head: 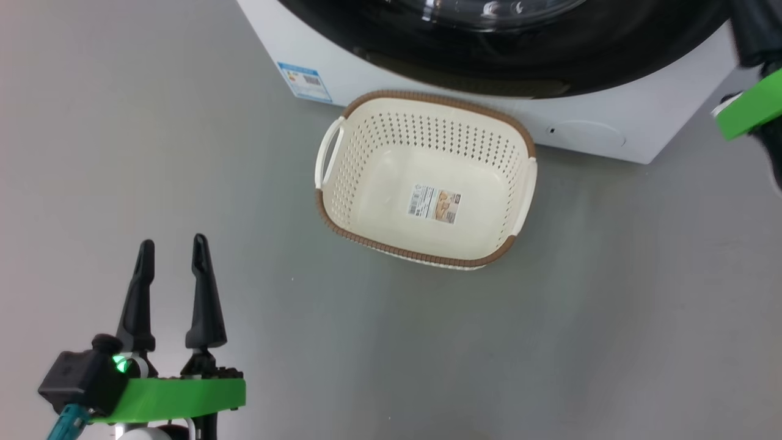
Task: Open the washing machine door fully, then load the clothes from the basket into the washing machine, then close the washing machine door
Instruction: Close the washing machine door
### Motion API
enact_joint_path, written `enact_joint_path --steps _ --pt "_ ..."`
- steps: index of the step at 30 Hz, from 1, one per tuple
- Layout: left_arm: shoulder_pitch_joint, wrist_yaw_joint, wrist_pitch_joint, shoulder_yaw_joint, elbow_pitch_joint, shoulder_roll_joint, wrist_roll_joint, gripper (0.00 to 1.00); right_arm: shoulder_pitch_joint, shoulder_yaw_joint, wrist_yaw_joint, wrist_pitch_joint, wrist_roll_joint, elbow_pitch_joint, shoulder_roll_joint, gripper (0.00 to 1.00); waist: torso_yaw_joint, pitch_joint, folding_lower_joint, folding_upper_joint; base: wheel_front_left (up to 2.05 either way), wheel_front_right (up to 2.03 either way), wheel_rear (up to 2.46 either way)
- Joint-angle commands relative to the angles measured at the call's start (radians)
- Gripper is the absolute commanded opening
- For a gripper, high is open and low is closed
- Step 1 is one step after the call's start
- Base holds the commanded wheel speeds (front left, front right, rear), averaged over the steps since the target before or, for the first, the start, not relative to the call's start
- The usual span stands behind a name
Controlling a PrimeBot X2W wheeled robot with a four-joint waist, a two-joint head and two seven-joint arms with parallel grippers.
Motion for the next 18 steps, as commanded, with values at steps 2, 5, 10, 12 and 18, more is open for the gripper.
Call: enact_joint_path --steps 2,5,10,12,18 --pt "-0.002 -0.014 -0.008 0.047 -0.013 0.018 0.017 1.0 0.068 -0.007 -0.003 -0.005 -0.009 -0.043 0.016 1.0 -0.032 -0.053 0.0 -0.0001 0.0 0.0 0.0" --pt "0.001 -0.026 -0.008 0.053 -0.007 0.018 0.028 1.0 0.096 -0.015 -0.003 -0.005 -0.015 -0.062 0.027 1.0 -0.047 -0.075 0.0 -0.0001 0.0 0.0 0.0" --pt "0.013 -0.054 -0.008 0.069 0.006 0.018 0.061 1.0 0.183 -0.043 -0.003 -0.005 -0.032 -0.115 0.066 1.0 -0.093 -0.128 0.0 -0.0001 0.0 0.0 0.0" --pt "0.018 -0.063 -0.008 0.078 0.012 0.018 0.069 1.0 0.221 -0.051 -0.003 -0.005 -0.041 -0.136 0.082 1.0 -0.115 -0.147 0.0 -0.0001 0.0 0.0 0.0" --pt "0.036 -0.074 -0.008 0.104 0.026 0.018 0.087 1.0 0.33 -0.084 -0.003 -0.005 -0.06 -0.199 0.124 1.0 -0.186 -0.196 0.0 -0.0001 0.0 0.0 0.0"
